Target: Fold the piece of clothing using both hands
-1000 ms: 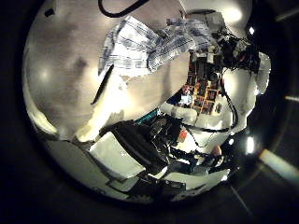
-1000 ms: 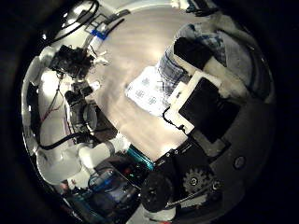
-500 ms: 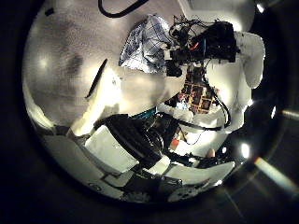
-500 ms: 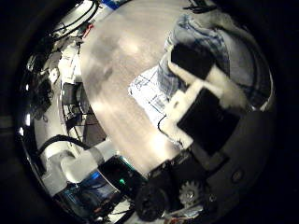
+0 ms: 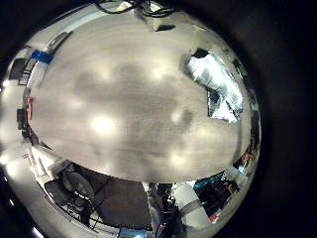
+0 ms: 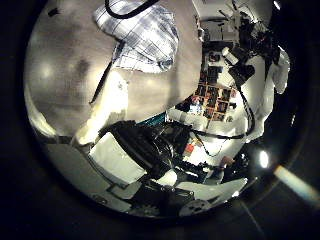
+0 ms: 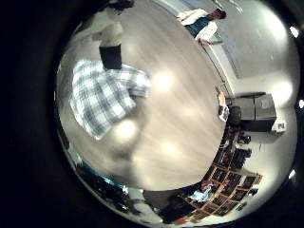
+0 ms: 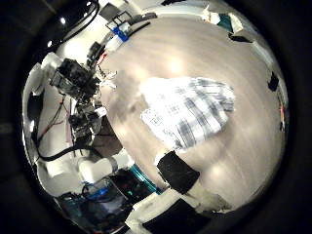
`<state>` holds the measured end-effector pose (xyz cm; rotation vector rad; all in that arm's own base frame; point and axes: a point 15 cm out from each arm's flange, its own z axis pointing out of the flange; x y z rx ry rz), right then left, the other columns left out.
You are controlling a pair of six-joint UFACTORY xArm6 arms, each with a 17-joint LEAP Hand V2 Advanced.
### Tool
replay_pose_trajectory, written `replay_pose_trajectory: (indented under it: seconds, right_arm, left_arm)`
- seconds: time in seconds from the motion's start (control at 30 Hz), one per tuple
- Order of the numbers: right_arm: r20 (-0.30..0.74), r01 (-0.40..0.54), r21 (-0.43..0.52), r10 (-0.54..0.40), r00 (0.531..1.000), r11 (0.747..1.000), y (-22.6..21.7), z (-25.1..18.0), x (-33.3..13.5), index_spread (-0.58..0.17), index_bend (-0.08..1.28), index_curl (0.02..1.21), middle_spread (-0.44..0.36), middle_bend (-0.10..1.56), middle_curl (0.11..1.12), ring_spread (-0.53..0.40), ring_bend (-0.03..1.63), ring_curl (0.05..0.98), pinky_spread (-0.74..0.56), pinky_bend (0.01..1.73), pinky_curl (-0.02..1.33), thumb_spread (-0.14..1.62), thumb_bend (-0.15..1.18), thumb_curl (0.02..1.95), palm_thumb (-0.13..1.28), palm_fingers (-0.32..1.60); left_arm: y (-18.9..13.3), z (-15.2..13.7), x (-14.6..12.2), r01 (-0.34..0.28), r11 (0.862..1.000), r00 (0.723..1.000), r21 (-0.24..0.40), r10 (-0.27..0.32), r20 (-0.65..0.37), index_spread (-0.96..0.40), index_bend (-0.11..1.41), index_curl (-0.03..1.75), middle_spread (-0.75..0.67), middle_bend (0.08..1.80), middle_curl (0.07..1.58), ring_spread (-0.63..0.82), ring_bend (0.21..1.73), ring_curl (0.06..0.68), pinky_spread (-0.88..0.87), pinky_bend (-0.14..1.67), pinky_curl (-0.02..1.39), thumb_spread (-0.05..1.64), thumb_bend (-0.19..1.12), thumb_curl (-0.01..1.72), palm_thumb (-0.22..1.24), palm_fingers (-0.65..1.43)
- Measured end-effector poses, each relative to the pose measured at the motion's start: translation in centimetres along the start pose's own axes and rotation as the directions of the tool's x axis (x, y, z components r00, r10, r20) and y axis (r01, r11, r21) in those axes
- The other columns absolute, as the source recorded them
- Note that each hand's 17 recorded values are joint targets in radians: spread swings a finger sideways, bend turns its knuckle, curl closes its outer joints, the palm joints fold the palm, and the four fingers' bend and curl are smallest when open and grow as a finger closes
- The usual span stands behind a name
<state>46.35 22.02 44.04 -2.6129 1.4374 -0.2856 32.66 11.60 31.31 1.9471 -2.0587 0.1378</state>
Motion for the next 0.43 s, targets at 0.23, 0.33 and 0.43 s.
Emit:
replay_pose_trajectory:
  seconds: [0.23, 0.33, 0.43]
  right_arm:
    - [0.007, -0.069, -0.216, 0.072, 0.997, 0.974, 7.6, -0.3, 2.5, -0.409, 0.15, 0.33, -0.048, 0.4, 0.37, -0.036, 0.93, 0.412, 0.28, 0.96, 0.59, 1.19, -0.01, 0.42, 0.54, -0.01]
    - [0.011, -0.087, -0.294, 0.094, 0.995, 0.952, 10.2, -0.5, 4.1, -0.4, 0.15, 0.31, -0.029, 0.38, 0.37, -0.033, 0.89, 0.386, 0.31, 0.92, 0.55, 1.21, -0.02, 0.4, 0.56, -0.03]
    - [0.009, -0.091, -0.276, 0.098, 0.995, 0.957, 11.1, -1.6, 5.4, -0.397, 0.15, 0.3, -0.02, 0.36, 0.36, -0.025, 0.88, 0.371, 0.32, 0.9, 0.53, 1.22, -0.02, 0.39, 0.55, -0.02]
  left_arm:
    - [0.0, -0.3, 5.5, 0.005, 1.0, 1.0, -0.024, -0.005, 0.023, -0.11, 0.22, 0.52, 0.06, 0.19, 0.39, 0.19, 0.56, 0.225, 0.27, 0.19, 0.28, 1.37, -0.01, 0.33, 0.56, 0.33]
    - [0.2, 0.0, 7.8, 0.028, 0.999, 0.999, -0.043, -0.026, 0.036, -0.11, 0.22, 0.52, 0.06, 0.19, 0.39, 0.19, 0.56, 0.225, 0.27, 0.18, 0.28, 1.36, -0.01, 0.34, 0.57, 0.33]
    - [0.9, 0.0, 9.7, 0.041, 0.998, 0.998, -0.054, -0.038, 0.048, -0.11, 0.22, 0.52, 0.06, 0.19, 0.39, 0.18, 0.56, 0.226, 0.27, 0.18, 0.28, 1.36, -0.01, 0.34, 0.57, 0.33]
